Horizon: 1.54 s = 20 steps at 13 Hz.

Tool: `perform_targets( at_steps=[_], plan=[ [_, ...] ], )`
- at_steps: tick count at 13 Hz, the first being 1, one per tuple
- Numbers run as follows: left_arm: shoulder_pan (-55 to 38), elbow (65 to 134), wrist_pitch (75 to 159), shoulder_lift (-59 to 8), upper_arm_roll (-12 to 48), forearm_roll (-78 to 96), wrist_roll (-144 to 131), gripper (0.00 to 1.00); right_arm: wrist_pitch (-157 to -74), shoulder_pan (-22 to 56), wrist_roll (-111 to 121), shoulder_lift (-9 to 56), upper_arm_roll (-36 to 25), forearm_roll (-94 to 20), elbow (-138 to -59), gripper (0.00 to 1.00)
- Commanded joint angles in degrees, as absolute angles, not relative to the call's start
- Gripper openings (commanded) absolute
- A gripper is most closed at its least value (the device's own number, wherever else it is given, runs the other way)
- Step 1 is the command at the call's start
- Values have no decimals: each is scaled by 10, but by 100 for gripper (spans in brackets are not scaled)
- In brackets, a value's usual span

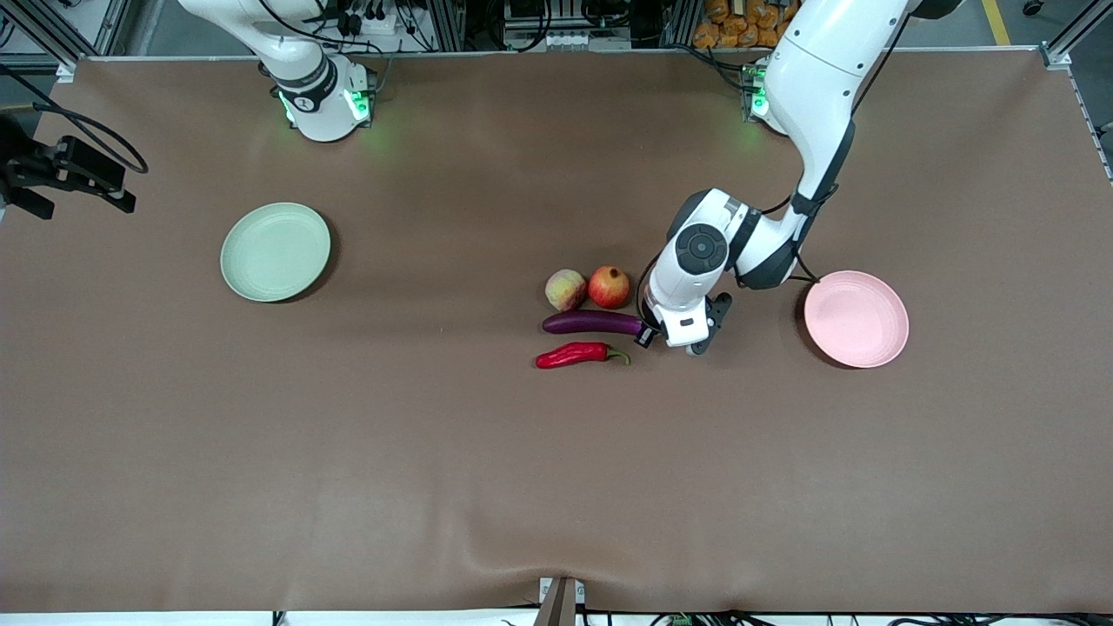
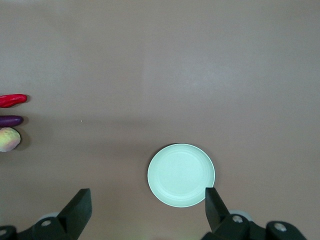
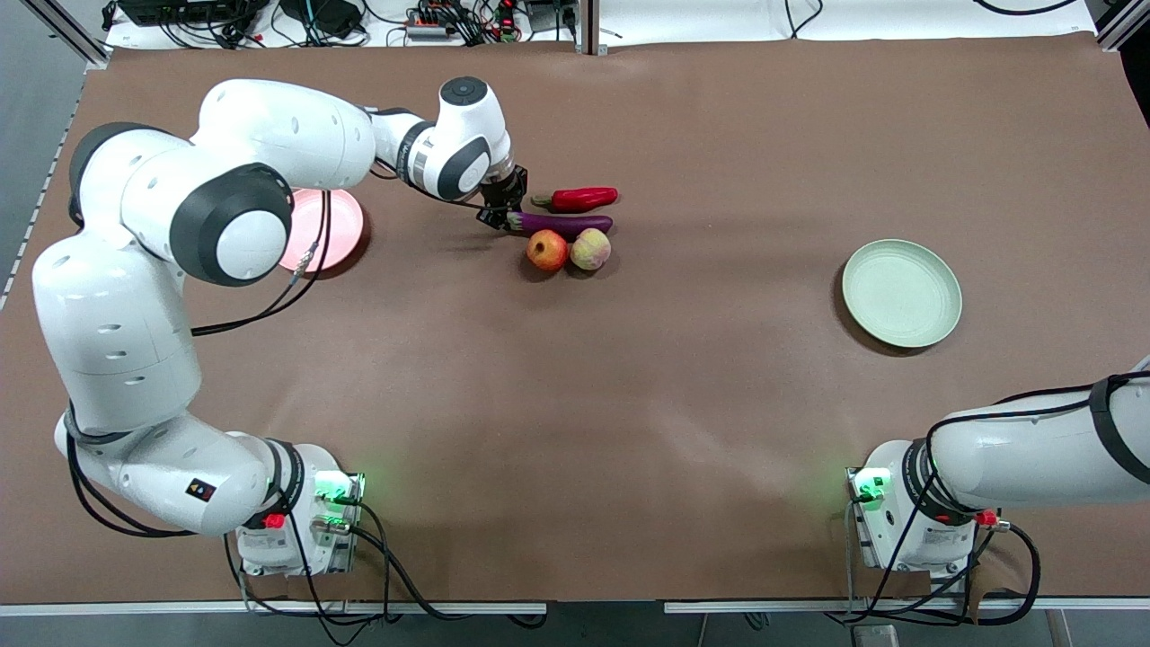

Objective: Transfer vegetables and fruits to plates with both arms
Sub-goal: 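Grasp the purple eggplant with the left gripper and lift it, then carry the eggplant to the pink plate while the right gripper reaches the peach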

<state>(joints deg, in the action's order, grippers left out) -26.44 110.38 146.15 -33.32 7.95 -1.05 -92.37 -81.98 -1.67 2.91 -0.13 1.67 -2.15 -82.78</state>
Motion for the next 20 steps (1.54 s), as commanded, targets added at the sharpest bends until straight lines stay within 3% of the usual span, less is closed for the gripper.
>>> perform_targets(
  at_steps=[1, 4, 10, 11, 15, 18, 20],
  plan=[
    [-263, 1100, 1458, -298, 76, -25, -940, 0, -816, -24, 21, 9, 18, -21, -814, 100],
    [-257, 1072, 1407, -247, 78, -23, -941, 0, -817, -21, 23, 26, 18, -25, -815, 100],
    [-222, 874, 1157, -223, 81, 2, -951, 0, -815, 17, 25, 54, 21, -32, -818, 100],
    [-208, 852, 1137, -208, 80, 15, -951, 0, -812, 41, 26, 83, 22, -33, -817, 100],
    [-144, 838, 1134, -129, 77, 30, -955, 0, -870, 146, 17, 103, 25, -33, -802, 100],
    [-78, 799, 1135, -124, 76, 29, -976, 0, -895, 168, -51, 147, 24, -139, -800, 100],
    [-10, 799, 1138, -129, 76, 30, -960, 0, -952, 198, -153, 178, 25, -153, -800, 100]
  ],
)
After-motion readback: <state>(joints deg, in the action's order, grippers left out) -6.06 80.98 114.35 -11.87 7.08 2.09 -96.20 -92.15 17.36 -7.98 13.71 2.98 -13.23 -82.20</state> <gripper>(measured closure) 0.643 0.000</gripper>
